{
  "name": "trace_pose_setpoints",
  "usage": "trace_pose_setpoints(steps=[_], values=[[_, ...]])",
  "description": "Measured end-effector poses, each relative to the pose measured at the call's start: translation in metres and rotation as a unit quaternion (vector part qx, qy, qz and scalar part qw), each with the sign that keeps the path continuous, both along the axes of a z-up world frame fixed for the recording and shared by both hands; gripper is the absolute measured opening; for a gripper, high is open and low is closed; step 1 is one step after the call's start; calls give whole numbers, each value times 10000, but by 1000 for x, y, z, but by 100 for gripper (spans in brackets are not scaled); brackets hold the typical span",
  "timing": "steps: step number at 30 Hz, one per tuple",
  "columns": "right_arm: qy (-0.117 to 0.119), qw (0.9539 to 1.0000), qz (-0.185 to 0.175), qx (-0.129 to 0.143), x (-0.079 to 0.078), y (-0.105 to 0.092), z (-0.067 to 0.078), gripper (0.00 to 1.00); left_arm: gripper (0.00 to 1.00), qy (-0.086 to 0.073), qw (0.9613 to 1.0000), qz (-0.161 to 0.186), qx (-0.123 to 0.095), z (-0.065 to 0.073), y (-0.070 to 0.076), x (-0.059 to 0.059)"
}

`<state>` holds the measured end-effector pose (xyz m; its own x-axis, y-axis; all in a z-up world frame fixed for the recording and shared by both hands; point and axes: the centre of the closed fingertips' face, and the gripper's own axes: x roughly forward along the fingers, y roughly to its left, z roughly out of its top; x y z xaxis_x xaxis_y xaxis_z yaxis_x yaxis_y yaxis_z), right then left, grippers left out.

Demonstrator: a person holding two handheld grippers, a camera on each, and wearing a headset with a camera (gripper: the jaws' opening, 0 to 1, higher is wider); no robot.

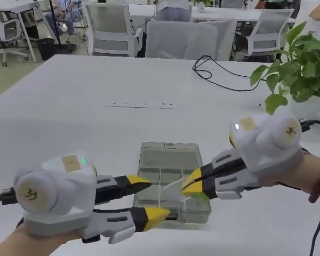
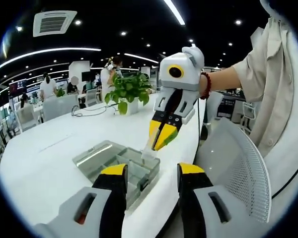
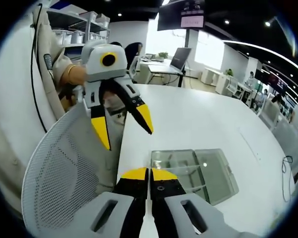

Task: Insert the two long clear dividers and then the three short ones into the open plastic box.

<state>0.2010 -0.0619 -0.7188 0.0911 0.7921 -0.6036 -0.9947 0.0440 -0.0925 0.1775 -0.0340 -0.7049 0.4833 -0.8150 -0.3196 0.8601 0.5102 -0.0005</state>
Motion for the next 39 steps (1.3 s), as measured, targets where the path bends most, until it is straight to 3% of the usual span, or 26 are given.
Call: trace_pose_setpoints(steps=[11,18,29,39], values=[[-256,9971,-624,-365,41,-9,-16,2,62,109,9987,490,11,-8,8,9],[-191,9945,-932,-447,57,-11,-24,2,72,218,9975,647,-173,-8,12,11],[39,9926,-1110,-488,66,-12,-39,2,88,239,9958,853,-233,-8,16,16],[163,9916,-1193,-468,71,-11,-43,2,92,251,9954,899,-218,-9,17,18]])
